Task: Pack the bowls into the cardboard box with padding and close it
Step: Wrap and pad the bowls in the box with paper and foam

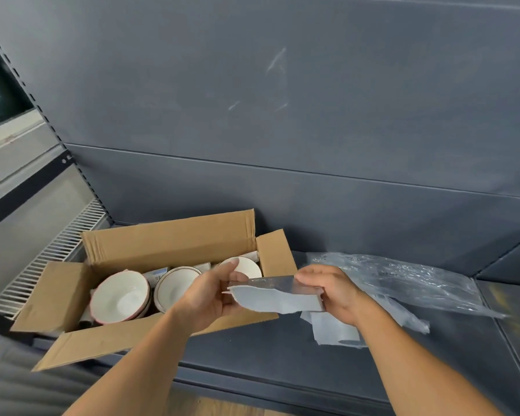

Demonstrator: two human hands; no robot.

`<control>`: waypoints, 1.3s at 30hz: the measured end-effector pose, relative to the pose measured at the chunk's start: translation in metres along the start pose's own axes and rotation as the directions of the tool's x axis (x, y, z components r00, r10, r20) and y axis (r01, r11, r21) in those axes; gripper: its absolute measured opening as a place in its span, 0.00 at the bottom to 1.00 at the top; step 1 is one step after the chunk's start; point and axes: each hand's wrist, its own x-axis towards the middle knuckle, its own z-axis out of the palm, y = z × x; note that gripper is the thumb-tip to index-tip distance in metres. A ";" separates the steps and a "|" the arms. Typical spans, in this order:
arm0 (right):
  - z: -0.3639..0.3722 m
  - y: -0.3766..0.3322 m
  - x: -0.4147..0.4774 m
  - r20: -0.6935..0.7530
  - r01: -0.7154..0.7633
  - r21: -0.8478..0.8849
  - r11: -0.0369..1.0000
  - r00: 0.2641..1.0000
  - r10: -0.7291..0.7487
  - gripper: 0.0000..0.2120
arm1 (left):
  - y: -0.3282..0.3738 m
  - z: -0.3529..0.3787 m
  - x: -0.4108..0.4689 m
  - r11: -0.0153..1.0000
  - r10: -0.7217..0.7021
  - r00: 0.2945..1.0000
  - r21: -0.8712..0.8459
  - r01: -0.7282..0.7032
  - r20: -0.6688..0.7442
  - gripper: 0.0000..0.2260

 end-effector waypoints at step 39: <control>0.085 -0.018 0.072 0.074 0.049 -0.213 0.976 0.997 -0.034 0.11 | 0.011 -0.067 -0.004 0.910 0.305 0.926 0.355 -0.214 -0.224 0.07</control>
